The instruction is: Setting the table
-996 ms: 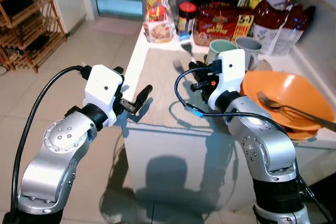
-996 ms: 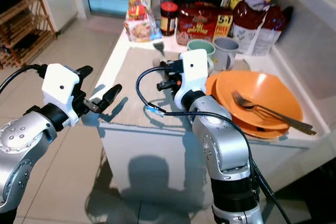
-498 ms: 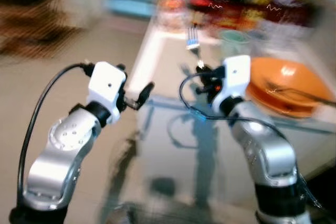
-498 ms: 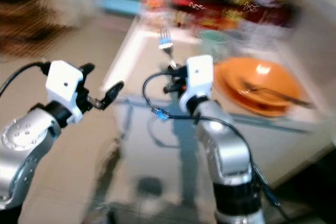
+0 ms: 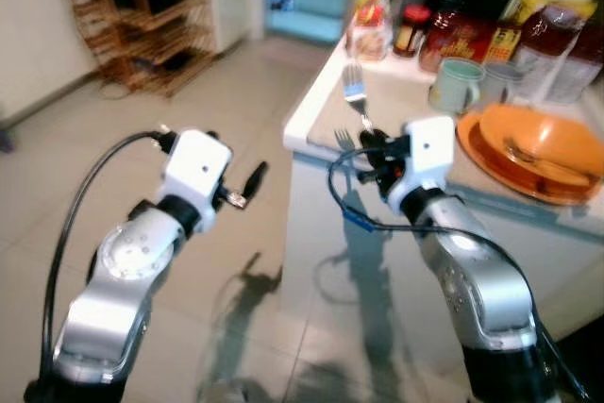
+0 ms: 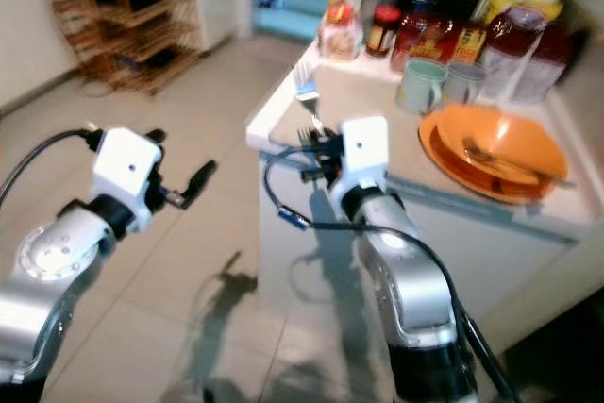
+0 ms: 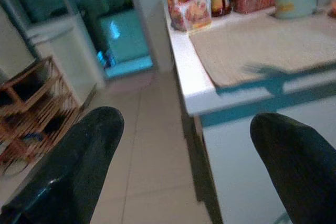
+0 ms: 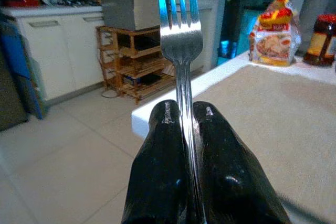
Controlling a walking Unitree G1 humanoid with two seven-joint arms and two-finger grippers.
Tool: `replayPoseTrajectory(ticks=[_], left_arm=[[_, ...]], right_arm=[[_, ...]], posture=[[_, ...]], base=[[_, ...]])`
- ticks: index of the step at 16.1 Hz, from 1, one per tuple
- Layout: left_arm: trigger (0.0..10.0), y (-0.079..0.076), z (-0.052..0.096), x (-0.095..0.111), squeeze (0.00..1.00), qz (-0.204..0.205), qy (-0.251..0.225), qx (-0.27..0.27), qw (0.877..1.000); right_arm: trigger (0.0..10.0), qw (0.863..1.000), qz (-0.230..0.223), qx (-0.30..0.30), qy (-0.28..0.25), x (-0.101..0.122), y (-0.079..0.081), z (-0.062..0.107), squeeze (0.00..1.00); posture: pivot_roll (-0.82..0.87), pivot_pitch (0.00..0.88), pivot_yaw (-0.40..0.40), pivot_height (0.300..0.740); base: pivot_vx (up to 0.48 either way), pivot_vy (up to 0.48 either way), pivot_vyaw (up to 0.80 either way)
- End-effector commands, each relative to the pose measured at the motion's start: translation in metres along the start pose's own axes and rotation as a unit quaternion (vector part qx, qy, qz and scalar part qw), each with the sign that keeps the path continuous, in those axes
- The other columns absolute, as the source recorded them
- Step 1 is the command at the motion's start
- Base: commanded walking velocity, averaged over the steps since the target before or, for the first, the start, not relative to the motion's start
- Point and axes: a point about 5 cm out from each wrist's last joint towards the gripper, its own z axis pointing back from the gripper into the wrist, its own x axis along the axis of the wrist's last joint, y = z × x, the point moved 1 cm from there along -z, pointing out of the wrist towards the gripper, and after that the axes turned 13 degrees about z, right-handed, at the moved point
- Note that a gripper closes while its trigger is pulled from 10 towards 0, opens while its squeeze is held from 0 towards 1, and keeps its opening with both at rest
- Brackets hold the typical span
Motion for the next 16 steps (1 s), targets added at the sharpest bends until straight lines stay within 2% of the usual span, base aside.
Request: replayPoseTrajectory(ticks=[1, 3, 5, 9, 13, 16], left_arm=[[10.0, -0.008, -0.003, 0.002, 0.00, -0.006, -0.007, -0.013, 1.000], [10.0, -0.008, -0.005, 0.003, 0.00, -0.011, -0.010, -0.008, 1.000], [10.0, -0.006, -0.007, 0.002, 0.00, -0.022, -0.008, 0.000, 1.000], [10.0, -0.003, -0.013, 0.008, 0.00, -0.027, -0.024, 0.016, 0.999], [10.0, -0.001, -0.016, 0.013, 0.00, -0.032, -0.033, 0.021, 0.999], [10.0, -0.001, -0.017, 0.013, 0.00, -0.033, -0.033, 0.022, 0.999]], right_arm=[[10.0, 1.000, -0.003, -0.013, -0.015, 0.001, -0.005, 0.003, 0.00], [10.0, 0.999, -0.022, -0.010, -0.031, -0.002, -0.003, 0.007, 0.00], [10.0, 0.999, -0.012, -0.003, -0.031, -0.006, -0.001, 0.010, 0.00], [10.0, 0.999, 0.006, -0.029, -0.042, 0.000, -0.009, 0.006, 0.00], [10.0, 0.998, 0.015, -0.040, -0.046, 0.001, -0.011, 0.006, 0.00], [10.0, 0.998, 0.003, -0.045, -0.046, 0.001, -0.014, 0.005, 0.00]], posture=[[0.03, 0.000, -0.053, 0.740], [0.02, 0.000, -0.048, 0.740], [0.02, 0.000, -0.045, 0.740], [0.01, 0.000, -0.032, 0.740], [0.01, 0.000, -0.034, 0.740], [0.01, 0.000, -0.037, 0.740]], base=[[0.000, -0.480, 0.00], [0.000, -0.480, 0.00], [0.000, -0.480, 0.00], [0.000, -0.480, 0.00], [0.000, -0.480, 0.74], [0.000, -0.480, 0.00]])
